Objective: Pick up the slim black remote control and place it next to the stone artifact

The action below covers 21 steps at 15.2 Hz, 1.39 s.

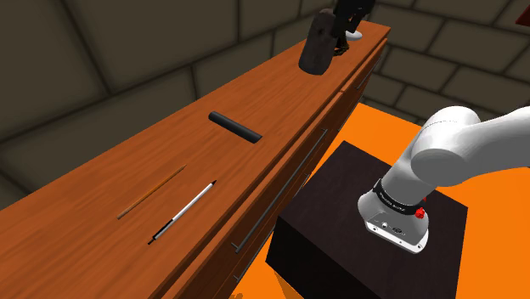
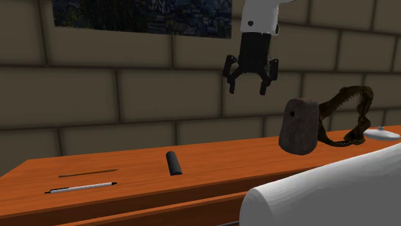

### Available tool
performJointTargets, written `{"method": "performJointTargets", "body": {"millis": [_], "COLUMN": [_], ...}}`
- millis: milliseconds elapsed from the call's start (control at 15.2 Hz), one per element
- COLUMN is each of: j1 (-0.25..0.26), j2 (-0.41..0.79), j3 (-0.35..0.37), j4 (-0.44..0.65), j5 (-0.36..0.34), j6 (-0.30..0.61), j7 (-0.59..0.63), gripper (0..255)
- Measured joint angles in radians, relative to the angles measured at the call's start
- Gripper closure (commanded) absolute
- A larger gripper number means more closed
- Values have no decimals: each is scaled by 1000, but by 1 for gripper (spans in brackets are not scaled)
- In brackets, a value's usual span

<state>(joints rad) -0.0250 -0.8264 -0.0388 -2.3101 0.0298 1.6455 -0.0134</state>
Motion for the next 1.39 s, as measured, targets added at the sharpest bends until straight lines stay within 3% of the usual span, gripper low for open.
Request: {"method": "performJointTargets", "body": {"millis": [198,726,1386], "j1": [7,52,100], "j2": [24,185,496], "j3": [16,112,226], "j4": [-7,-67,-17], "j5": [11,69,109], "j6": [23,198,405], "j7": [14,94,194], "gripper": [0,0,0]}}
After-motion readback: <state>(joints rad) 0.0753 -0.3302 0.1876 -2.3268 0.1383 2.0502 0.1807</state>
